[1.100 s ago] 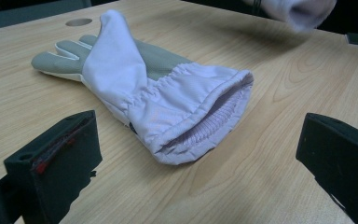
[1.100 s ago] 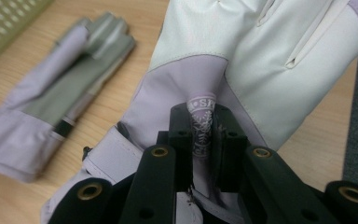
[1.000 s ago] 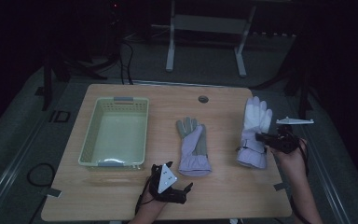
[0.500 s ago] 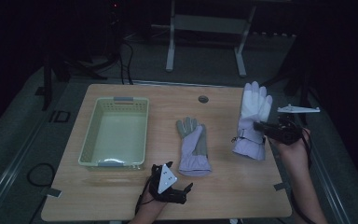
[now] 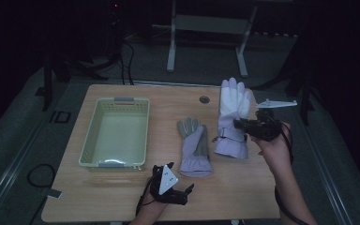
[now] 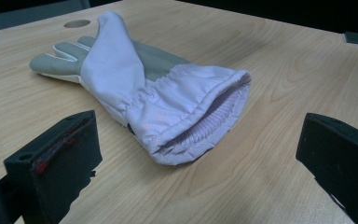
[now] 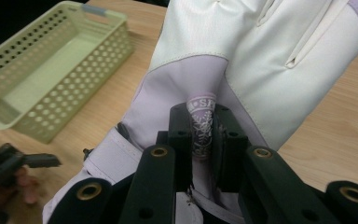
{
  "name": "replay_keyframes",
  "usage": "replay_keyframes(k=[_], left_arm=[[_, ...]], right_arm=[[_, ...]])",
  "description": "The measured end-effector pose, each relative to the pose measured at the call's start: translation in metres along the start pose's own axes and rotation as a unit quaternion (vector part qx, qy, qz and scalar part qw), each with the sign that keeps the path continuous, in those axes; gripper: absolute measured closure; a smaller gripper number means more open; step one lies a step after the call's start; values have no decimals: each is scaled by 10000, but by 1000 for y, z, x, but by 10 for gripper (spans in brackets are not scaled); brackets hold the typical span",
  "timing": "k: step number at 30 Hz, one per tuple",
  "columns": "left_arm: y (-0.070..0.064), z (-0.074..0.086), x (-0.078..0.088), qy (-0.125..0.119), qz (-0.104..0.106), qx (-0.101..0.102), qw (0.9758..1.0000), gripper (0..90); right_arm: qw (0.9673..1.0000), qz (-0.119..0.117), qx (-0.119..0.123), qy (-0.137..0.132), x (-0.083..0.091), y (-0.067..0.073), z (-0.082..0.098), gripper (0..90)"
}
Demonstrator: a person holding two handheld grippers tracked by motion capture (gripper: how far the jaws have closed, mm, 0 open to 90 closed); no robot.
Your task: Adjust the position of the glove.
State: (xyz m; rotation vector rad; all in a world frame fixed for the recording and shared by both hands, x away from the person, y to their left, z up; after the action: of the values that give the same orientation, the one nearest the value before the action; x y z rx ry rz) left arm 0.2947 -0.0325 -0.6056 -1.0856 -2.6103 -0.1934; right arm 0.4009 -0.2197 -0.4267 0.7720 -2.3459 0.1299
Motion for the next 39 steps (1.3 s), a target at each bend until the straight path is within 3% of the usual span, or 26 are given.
replay_keyframes(k=[7,8,17,23,32,39], left_arm=[[0,0,0,-1,6,-16,10000,0],[0,0,0,-2,9,-15,10000,0],[-1,0,0,-5,13,-25,10000,0],[-1,0,0,-10,14,-43,10000,0],[-1,0,0,-10,21,-45,10000,0],[-1,0,0,-8,35,-24,10000,0]], right_arm=[[9999,-136,10,3,-16,23,-3,798],[9999,-139,47,66,-23,31,-2,798],[9996,-156,85,211,-43,54,1,798],[9984,-322,152,436,-60,71,11,798],[9963,-301,140,788,-82,74,34,797],[9942,-235,49,1044,-100,65,46,794]])
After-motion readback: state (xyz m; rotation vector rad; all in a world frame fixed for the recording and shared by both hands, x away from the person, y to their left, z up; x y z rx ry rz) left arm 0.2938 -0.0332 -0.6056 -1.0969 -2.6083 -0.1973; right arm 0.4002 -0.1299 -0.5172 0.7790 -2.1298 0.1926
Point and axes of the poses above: each handheld gripper's, and its own axes: x roughly backward along the jaws, z roughly out of its underside, y roughly to its left, the point moved 9 cm from there along -x, roughly forward along the jaws, and after that the axes turned 2 degrees about -y, right-handed, at the moved point
